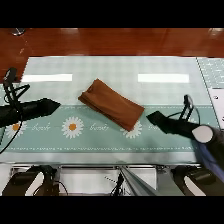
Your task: Fold the shirts.
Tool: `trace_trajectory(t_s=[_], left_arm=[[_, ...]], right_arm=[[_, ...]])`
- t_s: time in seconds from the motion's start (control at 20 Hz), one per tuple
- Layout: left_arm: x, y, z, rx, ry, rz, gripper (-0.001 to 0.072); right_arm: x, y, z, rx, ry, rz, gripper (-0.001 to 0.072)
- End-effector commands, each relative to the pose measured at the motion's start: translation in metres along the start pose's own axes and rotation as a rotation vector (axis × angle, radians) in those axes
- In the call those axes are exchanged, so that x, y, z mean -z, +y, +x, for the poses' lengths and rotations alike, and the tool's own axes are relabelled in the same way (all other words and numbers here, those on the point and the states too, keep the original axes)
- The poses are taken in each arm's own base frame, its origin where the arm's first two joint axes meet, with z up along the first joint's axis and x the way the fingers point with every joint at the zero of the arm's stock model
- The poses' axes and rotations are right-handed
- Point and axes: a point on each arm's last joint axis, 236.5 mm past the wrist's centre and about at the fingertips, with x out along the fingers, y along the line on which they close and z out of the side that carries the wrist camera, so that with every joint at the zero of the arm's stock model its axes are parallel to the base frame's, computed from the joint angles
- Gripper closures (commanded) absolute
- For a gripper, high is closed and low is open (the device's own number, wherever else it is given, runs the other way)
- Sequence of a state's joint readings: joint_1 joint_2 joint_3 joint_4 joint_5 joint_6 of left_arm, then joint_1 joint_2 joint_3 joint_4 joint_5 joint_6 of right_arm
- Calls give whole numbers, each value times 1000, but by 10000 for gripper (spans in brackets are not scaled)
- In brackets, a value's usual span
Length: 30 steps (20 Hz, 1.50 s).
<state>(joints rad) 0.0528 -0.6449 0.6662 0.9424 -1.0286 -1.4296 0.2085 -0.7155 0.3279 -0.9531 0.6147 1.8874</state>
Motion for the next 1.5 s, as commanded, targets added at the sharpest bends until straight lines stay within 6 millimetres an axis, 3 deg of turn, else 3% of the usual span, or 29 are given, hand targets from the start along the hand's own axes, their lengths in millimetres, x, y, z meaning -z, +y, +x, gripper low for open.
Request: trace_trajectory(t_s=[0.0,0.15,0.35,0.6,0.65,0.75,0.8,1.0,1.2,1.3,1.45], left_arm=[[0,1,1,-1,2,-11,688],[0,1,1,-2,3,-9,688],[0,1,1,-2,3,-10,688],[0,1,1,-2,2,-10,688],[0,1,1,-2,2,-10,688],[0,1,1,-2,2,-10,688],[0,1,1,-2,2,-10,688],[0,1,1,-2,2,-9,688],[0,0,1,1,1,-13,687],[-1,-9,1,42,-2,-36,687],[-2,-13,1,56,-6,-45,687]], right_arm=[[18,-1,18,-82,17,117,82],[24,17,38,-107,120,70,83],[31,23,74,-72,287,16,83],[20,47,101,-99,377,-30,116],[23,55,102,-117,409,-48,198],[26,75,102,-174,447,-155,695],[22,89,98,-207,447,-201,685],[-30,156,61,-305,413,-385,685],[-95,213,-8,-355,337,-522,686],[-131,223,-46,-332,270,-556,686],[-185,203,-100,-199,166,-552,686]])
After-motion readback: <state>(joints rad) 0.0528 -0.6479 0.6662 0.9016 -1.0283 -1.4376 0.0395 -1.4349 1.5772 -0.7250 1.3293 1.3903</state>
